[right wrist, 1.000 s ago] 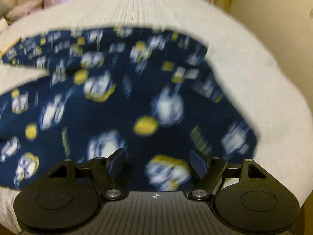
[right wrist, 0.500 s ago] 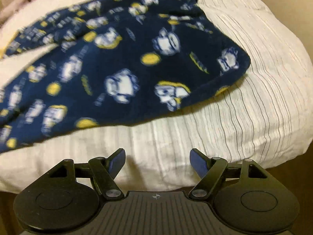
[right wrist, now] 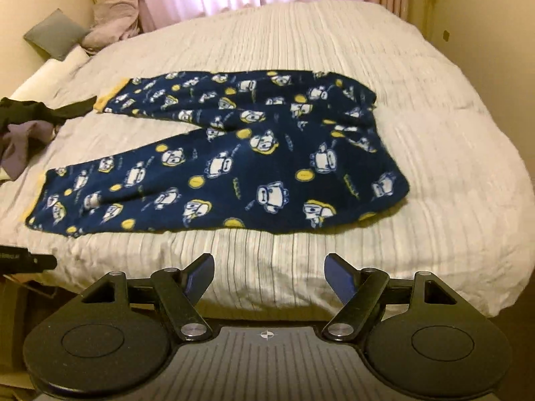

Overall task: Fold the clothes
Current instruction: 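Raise both grippers above the bed over the spread pajamas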

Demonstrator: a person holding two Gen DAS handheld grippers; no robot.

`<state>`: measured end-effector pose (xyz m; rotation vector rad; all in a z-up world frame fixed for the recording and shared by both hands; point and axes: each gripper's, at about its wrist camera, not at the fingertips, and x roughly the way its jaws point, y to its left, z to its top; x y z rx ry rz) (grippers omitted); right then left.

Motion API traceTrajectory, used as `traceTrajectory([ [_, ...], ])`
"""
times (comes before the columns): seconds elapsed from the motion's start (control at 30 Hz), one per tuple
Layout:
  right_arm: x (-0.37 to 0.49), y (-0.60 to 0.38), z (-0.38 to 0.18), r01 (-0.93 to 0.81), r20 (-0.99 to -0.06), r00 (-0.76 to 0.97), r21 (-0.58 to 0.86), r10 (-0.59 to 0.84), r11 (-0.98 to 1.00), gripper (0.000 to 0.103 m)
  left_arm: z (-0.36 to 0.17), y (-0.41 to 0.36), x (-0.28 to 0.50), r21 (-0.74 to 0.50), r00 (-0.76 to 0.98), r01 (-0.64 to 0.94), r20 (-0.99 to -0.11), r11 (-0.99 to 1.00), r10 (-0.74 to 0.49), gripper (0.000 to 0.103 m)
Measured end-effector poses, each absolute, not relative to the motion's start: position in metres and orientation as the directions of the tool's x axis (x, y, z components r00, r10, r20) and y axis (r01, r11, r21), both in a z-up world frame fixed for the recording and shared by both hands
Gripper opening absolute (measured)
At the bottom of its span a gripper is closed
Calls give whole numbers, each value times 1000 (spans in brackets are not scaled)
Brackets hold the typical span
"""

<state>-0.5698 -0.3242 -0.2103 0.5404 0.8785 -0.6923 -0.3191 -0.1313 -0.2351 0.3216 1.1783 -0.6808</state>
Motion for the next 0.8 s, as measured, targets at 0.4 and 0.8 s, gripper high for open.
traceTrajectory([
  [0.4, -603, -282, -173, 736, -809, 477, 154, -343, 659, 76, -169, -87, -363, -53, 346, 653, -866, 755, -360, 31],
  [0.8, -613, -260, -148, 708, -798, 507, 171, -325, 685, 76, -138, -79, -389, -33, 391, 669, -834, 743, -390, 35],
])
